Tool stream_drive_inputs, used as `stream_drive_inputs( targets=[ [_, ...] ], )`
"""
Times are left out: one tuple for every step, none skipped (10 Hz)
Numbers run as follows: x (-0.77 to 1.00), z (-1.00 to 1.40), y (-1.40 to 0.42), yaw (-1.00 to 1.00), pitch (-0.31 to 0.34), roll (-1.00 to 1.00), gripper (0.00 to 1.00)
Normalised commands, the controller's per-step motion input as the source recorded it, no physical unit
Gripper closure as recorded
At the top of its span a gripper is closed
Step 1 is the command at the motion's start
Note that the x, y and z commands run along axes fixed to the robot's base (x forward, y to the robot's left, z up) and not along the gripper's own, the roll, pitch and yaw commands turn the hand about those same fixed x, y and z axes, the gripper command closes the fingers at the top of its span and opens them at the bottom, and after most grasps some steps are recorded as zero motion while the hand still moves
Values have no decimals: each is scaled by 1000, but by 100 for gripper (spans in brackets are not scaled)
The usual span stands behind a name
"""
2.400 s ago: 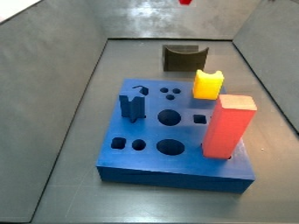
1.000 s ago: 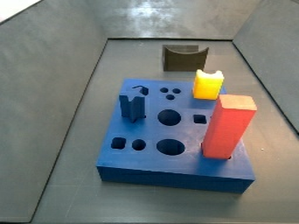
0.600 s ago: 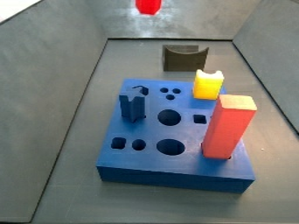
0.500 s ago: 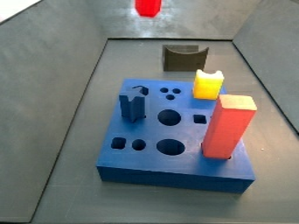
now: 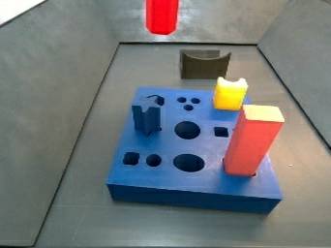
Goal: Pick up the hexagon object. Move up. Place the hexagon object on the fixture. Regrasp the hexagon object. Move to above the board. Insert the hexagon object.
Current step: Move to above the board, then insert the hexagon object.
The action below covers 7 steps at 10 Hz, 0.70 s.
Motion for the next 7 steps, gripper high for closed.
stream_drive_inputs(
  targets=[
    [-32, -2, 15, -12, -34, -206, 100],
    [0, -26, 0, 0, -26, 0, 100],
    [-3, -354, 240, 0, -143, -334, 100],
    [0, -514, 326, -266, -70, -303, 100],
    [-129, -660, 389, -371, -30, -229, 100],
    [-126, -823, 514, -337, 0, -156, 100],
    [-151, -831, 446, -397, 0, -156, 100]
  ],
)
